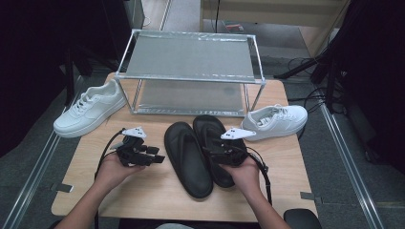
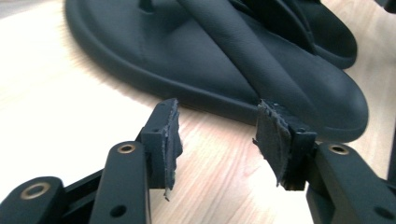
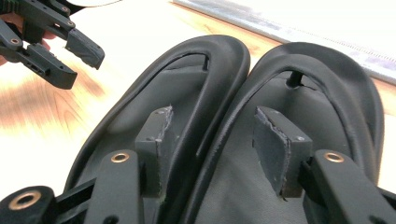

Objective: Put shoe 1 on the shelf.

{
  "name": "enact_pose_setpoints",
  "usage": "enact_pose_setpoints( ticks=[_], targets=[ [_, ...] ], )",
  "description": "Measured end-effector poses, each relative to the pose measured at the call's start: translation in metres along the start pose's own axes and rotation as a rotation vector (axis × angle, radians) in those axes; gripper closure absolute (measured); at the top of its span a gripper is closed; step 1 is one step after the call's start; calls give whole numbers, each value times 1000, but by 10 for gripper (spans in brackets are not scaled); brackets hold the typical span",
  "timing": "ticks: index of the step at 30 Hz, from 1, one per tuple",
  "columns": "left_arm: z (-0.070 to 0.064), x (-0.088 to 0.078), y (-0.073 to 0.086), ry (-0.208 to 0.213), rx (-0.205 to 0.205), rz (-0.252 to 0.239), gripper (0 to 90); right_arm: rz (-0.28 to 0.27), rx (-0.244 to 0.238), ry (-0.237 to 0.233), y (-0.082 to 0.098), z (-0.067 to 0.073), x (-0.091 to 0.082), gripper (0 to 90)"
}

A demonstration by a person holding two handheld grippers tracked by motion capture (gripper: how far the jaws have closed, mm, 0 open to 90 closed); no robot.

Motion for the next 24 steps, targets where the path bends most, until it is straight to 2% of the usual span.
enact_pose_setpoints(
  ticks=[6,9,11,14,16,20,24],
  targets=[
    [6,-5,0,-25,-15,-19,458,-2,36,-2,1,2,8,465],
    [7,-6,1,-28,-18,-20,454,-5,48,27,2,2,13,406],
    [7,-6,1,-33,-15,-19,452,-8,52,37,4,2,17,397],
    [7,-5,1,-36,-9,-15,449,-10,75,24,5,4,23,388],
    [7,-5,2,-43,-4,-11,446,3,74,20,6,7,27,386],
    [8,-5,2,-47,0,-10,428,20,53,50,8,11,34,385],
    [9,-7,3,-57,2,-16,418,22,67,61,9,10,39,406]
  ],
)
Point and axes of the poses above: each handheld gripper's, and its own axes: x roughly forward along the jaws, y roughly out of its underside, z roughly to its left, the point moved 6 cm from there along x, roughly forward along the jaws, and after that the axes turned 4 degrees about z, right-handed, at the moved point
